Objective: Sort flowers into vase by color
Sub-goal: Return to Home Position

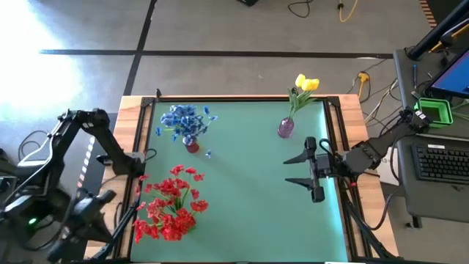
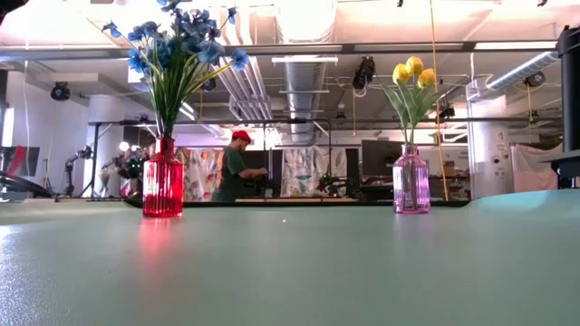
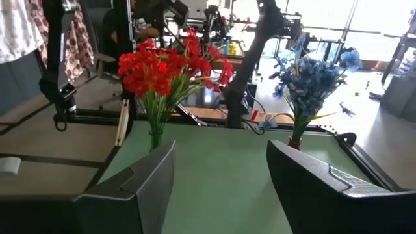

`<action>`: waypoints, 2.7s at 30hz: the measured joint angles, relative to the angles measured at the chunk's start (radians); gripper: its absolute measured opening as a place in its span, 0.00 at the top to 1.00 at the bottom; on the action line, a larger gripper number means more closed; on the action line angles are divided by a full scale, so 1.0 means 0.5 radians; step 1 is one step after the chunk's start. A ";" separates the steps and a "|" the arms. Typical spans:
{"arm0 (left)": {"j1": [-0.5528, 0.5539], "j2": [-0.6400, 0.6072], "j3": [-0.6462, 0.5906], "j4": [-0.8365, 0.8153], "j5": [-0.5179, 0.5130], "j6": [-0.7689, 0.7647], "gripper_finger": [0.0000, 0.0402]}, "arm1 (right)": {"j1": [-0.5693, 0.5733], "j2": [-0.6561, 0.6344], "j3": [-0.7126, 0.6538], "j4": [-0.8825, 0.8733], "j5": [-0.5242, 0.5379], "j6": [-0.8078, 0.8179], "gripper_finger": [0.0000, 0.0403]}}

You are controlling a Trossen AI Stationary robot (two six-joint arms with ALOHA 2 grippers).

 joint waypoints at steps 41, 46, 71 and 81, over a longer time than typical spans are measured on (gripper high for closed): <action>-0.261 0.295 -0.007 -0.647 -0.337 -0.992 1.00 | -0.043 -0.643 -0.686 0.413 -0.298 -0.039 0.43; -0.259 0.232 -0.008 -0.667 -0.444 -0.767 1.00 | -0.148 -0.778 -0.896 0.550 -0.298 0.008 0.45; -0.206 -0.082 -0.039 -0.980 -0.649 -0.299 1.00 | -0.223 -0.838 -1.064 0.691 -0.352 0.021 0.48; -0.215 -0.387 -0.361 -0.887 -0.686 -0.186 1.00 | -0.223 -0.827 -1.064 0.675 -0.360 0.021 0.48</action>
